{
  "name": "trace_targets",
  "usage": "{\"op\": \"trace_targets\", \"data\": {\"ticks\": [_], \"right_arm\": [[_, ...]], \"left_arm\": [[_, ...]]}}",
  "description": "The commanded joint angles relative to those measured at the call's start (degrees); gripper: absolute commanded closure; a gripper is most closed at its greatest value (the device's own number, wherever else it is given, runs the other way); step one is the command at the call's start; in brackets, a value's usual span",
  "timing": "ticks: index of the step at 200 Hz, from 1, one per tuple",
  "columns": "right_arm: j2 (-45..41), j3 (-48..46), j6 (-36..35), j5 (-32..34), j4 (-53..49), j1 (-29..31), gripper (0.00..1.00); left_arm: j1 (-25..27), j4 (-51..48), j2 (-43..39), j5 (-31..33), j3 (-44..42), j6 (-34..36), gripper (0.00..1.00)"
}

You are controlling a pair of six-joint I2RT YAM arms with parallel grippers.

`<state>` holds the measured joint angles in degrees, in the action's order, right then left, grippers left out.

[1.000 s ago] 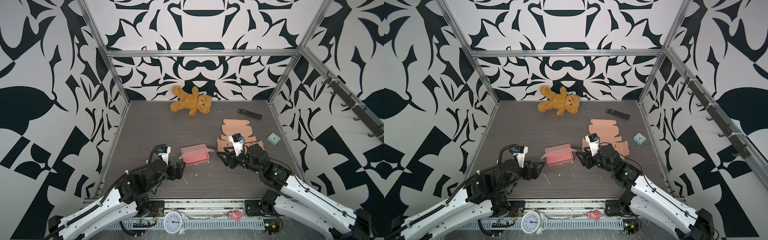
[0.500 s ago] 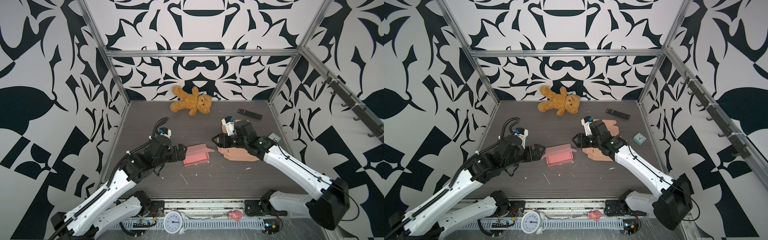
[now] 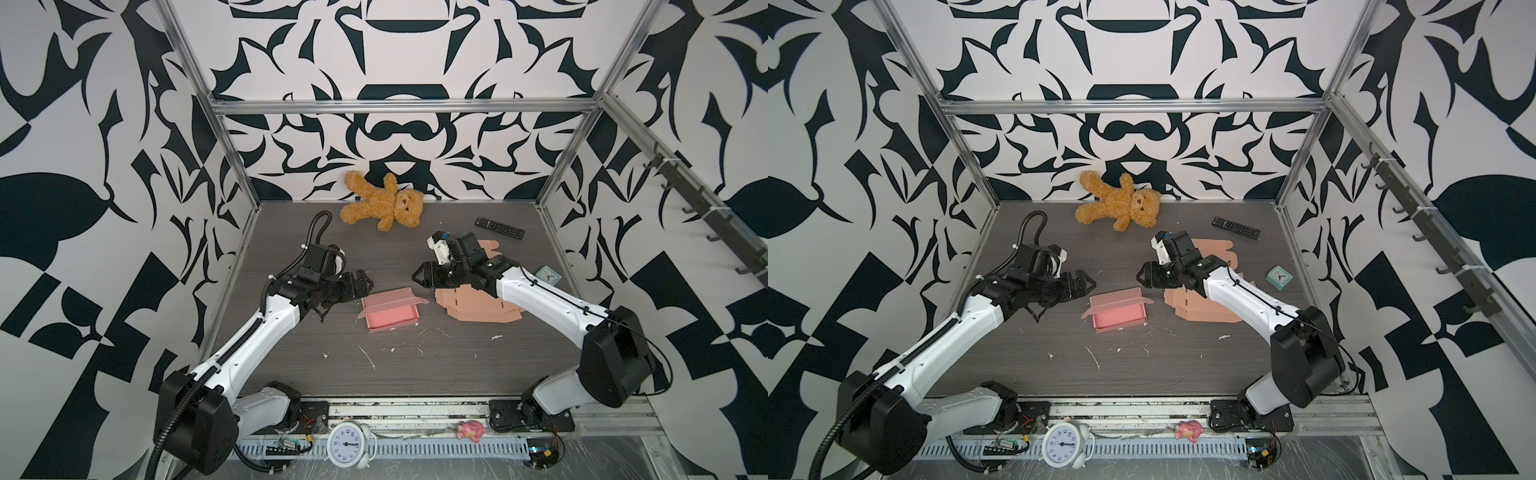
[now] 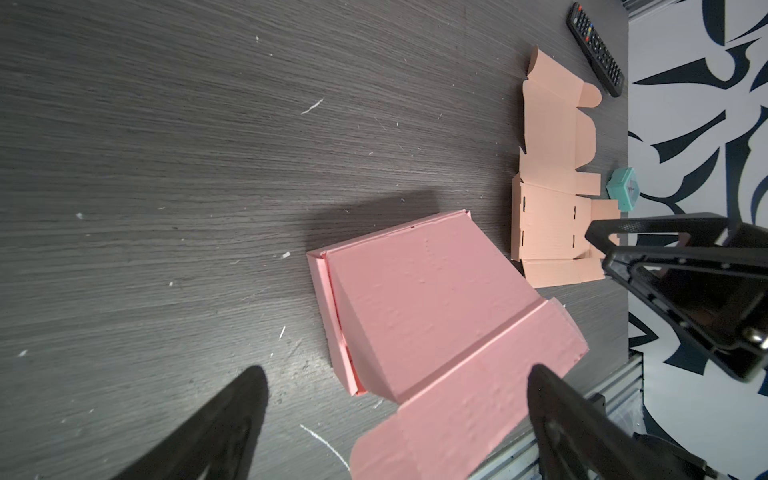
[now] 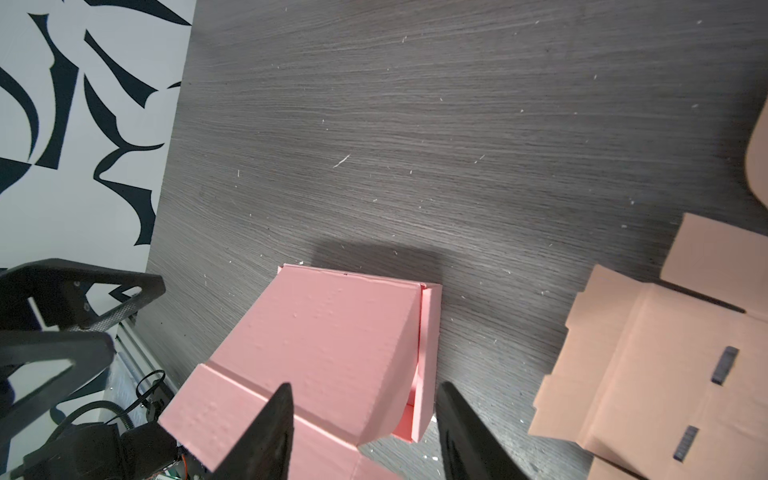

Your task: Fold the paper box

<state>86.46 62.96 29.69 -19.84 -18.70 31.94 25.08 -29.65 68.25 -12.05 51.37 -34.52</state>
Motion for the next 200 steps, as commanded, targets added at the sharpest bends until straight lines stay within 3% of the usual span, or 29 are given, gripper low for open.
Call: {"op": "trace_targets", "data": {"ticks": [1, 200], "right_arm": [[0.2, 2.4, -1.3, -0.6, 1.8, -0.3, 0.44], [3.2, -5.8, -0.7, -2.5, 7.2, 0.1, 0.46]], "left_arm": [[-0.3, 2.7, 1.5, -1.7, -2.1, 0.2, 0.0], [-0.2, 10.5, 7.3, -4.9, -11.1, -1.2, 0.01]]}}
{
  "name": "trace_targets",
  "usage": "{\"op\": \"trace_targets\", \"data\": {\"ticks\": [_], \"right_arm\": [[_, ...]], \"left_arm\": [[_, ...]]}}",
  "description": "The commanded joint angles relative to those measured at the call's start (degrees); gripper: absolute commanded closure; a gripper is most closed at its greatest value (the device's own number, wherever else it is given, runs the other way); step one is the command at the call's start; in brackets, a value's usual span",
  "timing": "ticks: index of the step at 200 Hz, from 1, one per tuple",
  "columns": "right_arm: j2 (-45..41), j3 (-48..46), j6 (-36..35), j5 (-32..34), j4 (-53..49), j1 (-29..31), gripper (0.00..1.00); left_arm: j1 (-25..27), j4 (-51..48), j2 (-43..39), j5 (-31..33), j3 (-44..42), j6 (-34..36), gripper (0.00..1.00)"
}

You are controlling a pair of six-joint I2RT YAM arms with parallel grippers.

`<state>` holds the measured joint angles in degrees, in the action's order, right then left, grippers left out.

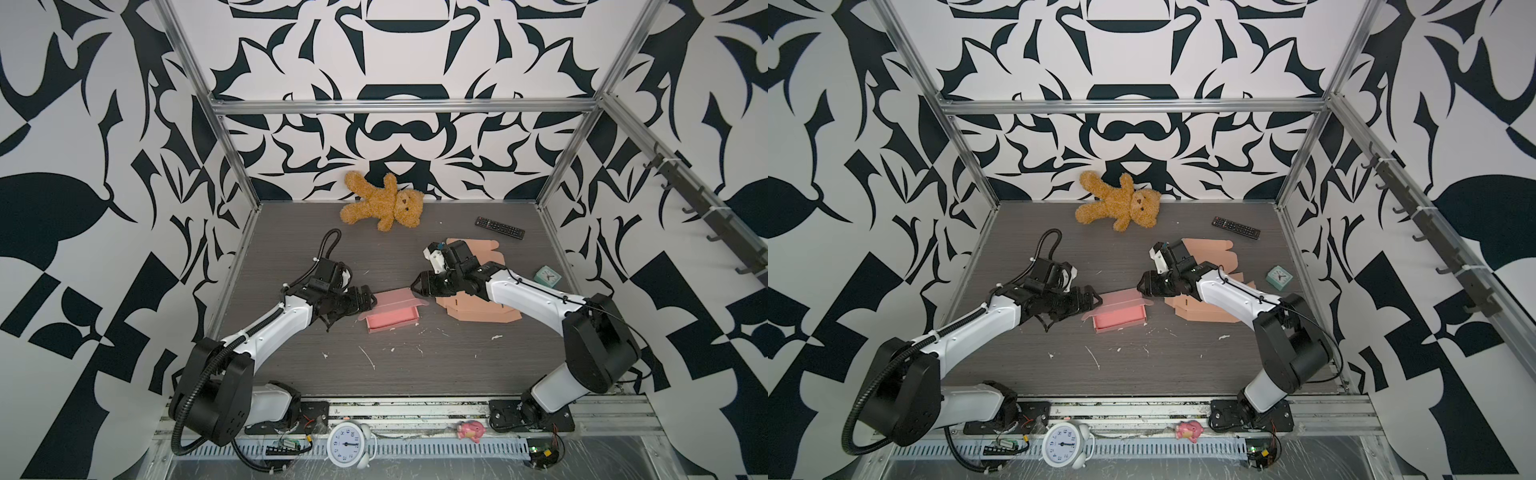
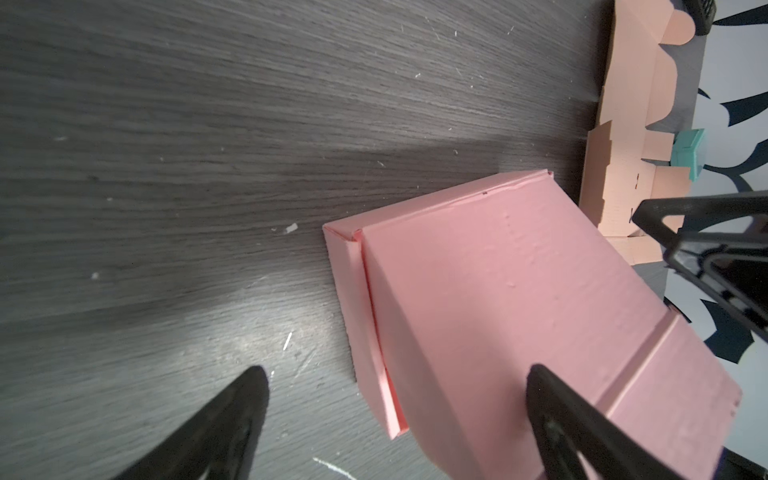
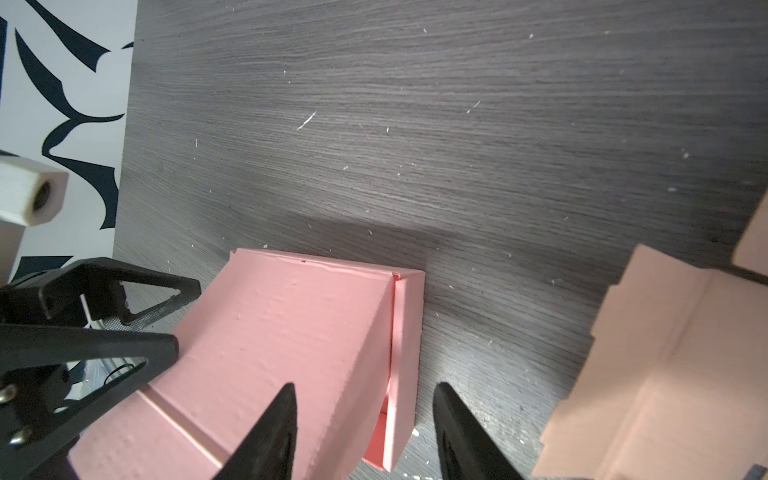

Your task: Fold the paper box

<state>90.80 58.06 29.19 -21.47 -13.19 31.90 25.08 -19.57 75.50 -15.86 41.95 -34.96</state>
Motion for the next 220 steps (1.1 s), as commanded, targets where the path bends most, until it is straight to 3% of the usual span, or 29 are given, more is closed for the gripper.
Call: {"op": "trace_targets", "data": {"ticks": [1, 220], "right_arm": [[-1.2, -1.0, -0.3, -0.8, 1.7, 0.2, 0.46], [-1.3, -5.9, 1.4, 2.5, 2.2, 3.3, 0.47]], "left_arm": [[-0.2, 0.4, 0.1, -1.1, -1.6, -0.8, 0.01], [-0.1, 3.7, 1.4, -2.2, -5.5, -0.5, 0.02]]}}
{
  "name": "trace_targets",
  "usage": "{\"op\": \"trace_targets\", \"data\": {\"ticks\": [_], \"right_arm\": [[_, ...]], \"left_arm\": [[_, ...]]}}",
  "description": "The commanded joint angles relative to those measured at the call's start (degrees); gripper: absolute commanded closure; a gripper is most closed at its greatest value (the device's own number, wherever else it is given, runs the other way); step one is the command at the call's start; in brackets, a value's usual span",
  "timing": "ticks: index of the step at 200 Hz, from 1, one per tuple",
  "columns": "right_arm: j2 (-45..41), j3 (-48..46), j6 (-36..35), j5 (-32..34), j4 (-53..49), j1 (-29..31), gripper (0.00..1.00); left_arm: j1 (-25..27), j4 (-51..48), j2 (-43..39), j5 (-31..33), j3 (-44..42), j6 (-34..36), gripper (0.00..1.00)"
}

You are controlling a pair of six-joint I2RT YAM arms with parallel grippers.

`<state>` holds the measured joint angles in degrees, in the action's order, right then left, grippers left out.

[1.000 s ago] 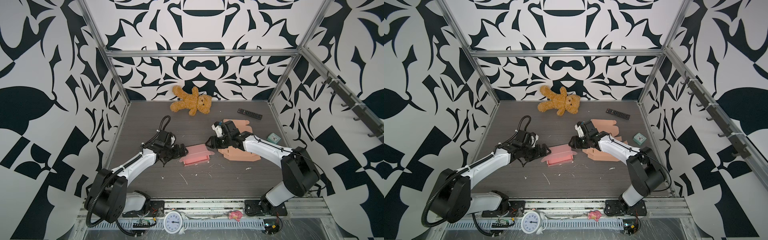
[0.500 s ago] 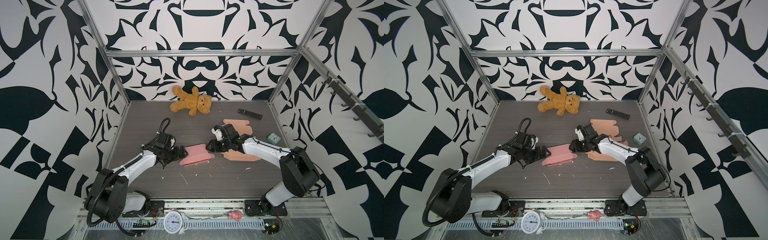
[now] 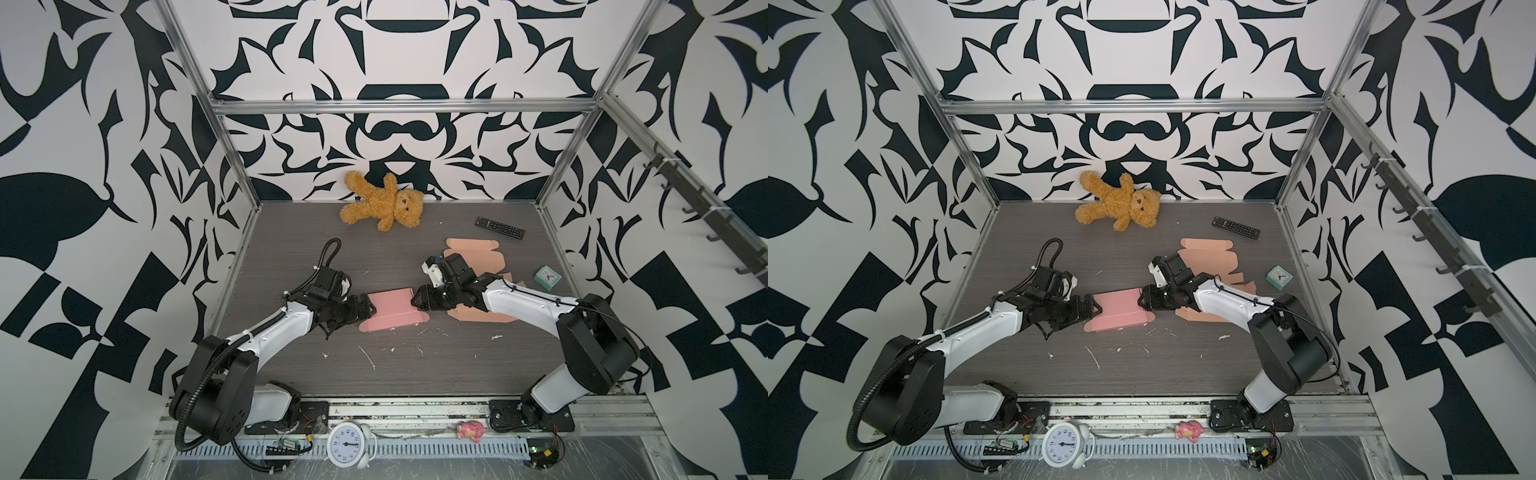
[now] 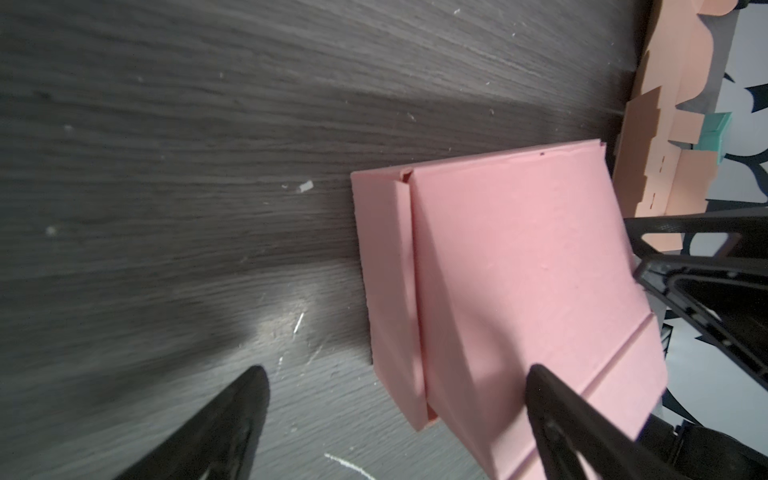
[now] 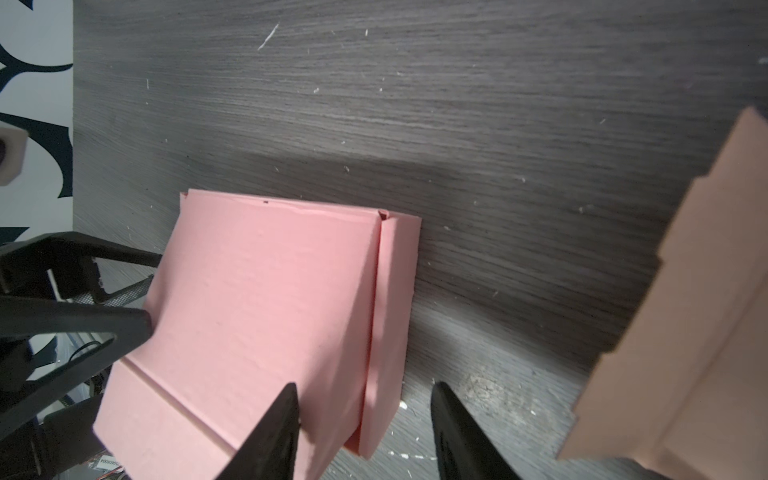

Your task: Fold the paper box

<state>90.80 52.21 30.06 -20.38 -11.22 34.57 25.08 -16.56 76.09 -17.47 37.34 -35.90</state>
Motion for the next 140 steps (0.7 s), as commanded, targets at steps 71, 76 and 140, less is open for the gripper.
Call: {"op": "trace_targets", "data": {"ticks": [71, 76, 140], "right_arm": [[-0.6, -0.9, 0.2, 1.6, 0.5, 1.4, 0.47], [-0.5, -0.9, 0.2, 1.6, 0.5, 1.4, 0.47], [-0.2, -1.7, 0.2, 2.5, 0.2, 2.2, 0.47]], "left_arm": [[-0.2, 1.8, 1.4, -1.0, -2.1, 0.4, 0.02], [-0.1, 2.0, 1.5, -1.1, -2.3, 0.4, 0.03], [-0.1, 3.2, 2.2, -1.7, -3.3, 0.3, 0.06]]}}
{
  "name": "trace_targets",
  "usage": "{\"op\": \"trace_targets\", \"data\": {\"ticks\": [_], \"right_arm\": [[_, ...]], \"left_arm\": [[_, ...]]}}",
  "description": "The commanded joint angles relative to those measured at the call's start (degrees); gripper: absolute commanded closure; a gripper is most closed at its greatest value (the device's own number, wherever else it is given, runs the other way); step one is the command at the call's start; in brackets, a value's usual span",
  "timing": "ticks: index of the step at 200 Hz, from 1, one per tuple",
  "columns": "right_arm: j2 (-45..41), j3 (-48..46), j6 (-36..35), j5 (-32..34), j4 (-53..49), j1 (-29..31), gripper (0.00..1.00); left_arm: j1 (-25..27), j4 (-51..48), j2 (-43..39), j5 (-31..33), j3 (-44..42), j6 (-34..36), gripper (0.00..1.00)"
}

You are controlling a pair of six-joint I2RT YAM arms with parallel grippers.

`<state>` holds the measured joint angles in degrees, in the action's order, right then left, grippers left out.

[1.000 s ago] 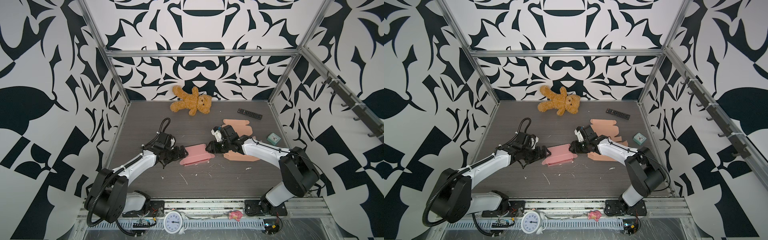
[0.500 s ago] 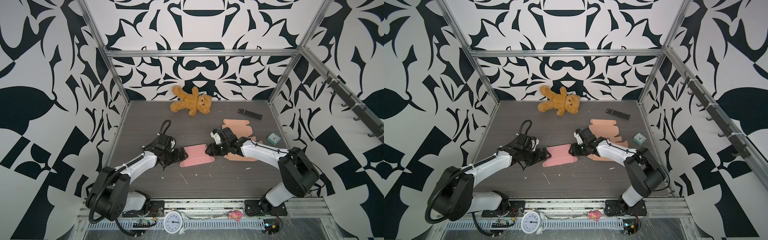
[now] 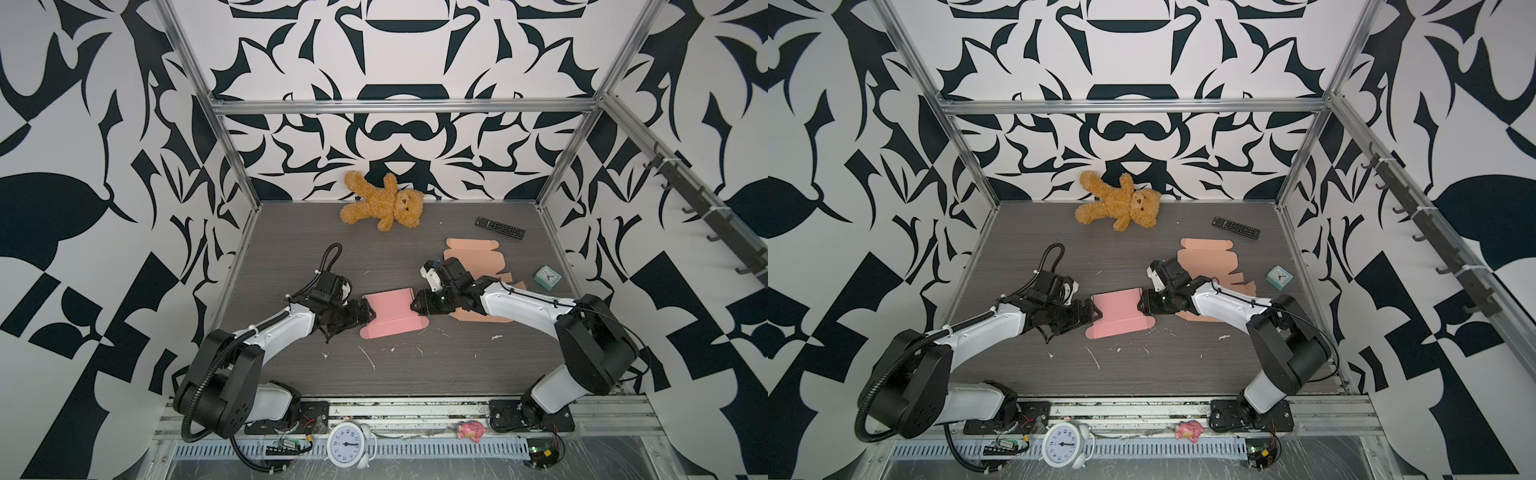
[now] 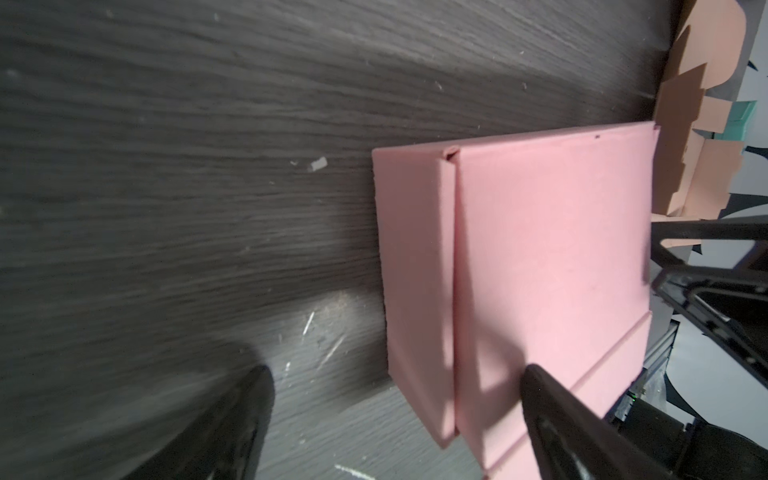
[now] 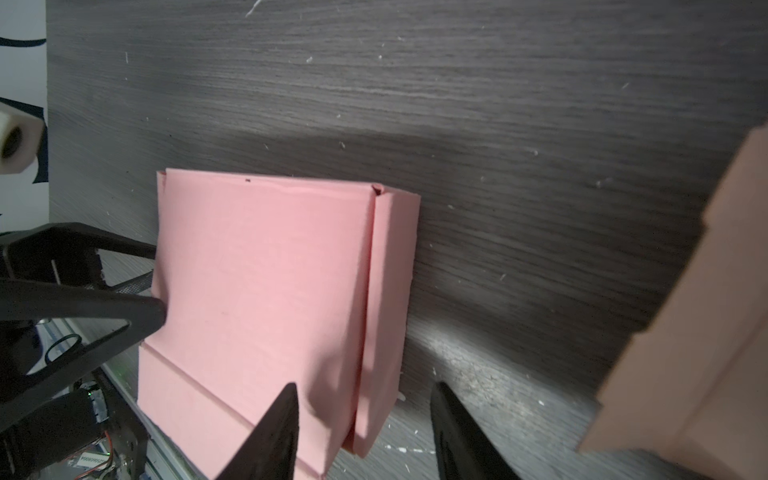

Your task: Fold the paper box

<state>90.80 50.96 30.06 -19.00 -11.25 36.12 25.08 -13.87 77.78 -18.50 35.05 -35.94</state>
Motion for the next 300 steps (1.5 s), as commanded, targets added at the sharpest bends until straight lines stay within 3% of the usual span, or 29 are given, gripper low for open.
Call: {"op": "trace_targets", "data": {"ticks": [1, 156, 184, 300], "right_arm": [[-0.2, -0.4, 0.2, 1.2, 0.3, 0.6, 0.47], [0.6, -0.5, -1.4, 4.7, -2.5, 3.4, 0.47], [1.0, -0.5, -1.5, 4.5, -2.5, 3.6, 0.47], [1.2, 0.4, -1.6, 5.0, -2.9, 4.8, 0.47]], "left_arm": [[-0.1, 0.5, 0.5, -0.7, -1.0, 0.4, 0.06], [-0.1, 2.7, 2.5, -0.6, -1.3, 0.9, 0.14], [-0.1, 3.2, 3.4, -0.6, -1.5, 1.0, 0.2], [-0.1, 4.1, 5.5, -0.6, -1.2, 1.1, 0.22]]}}
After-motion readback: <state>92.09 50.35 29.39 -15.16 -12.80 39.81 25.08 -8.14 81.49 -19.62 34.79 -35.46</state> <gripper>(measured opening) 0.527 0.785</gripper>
